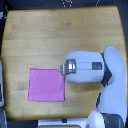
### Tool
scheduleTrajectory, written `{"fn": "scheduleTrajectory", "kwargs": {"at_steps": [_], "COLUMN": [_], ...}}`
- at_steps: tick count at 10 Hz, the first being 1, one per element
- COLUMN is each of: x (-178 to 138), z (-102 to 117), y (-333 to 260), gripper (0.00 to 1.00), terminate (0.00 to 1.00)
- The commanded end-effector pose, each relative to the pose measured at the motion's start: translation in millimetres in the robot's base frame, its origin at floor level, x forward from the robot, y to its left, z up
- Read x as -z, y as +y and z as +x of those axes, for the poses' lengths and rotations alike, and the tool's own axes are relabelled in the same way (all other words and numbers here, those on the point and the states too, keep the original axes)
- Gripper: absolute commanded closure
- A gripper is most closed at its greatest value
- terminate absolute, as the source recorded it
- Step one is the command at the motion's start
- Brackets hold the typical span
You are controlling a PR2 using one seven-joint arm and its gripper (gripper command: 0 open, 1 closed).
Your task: Folding a cloth
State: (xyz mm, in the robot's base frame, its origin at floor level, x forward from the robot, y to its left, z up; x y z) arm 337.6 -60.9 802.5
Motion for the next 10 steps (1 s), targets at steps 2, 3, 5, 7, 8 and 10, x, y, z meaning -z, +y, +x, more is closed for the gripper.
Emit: {"fn": "scheduleTrajectory", "kwargs": {"at_steps": [2, 3, 5, 7, 8, 10], "x": [-6.3, -4.5, 20.1, 38.7, 44.1, 52.0], "z": [-44.8, -44.5, -43.7, -49.6, -47.7, -45.6], "y": [56.0, 55.4, 47.2, 50.8, 57.5, 63.0], "gripper": [0.00, 0.00, 0.00, 0.00, 0.00, 0.00], "terminate": [0.00, 0.00, 0.00, 0.00, 0.00, 0.00]}}
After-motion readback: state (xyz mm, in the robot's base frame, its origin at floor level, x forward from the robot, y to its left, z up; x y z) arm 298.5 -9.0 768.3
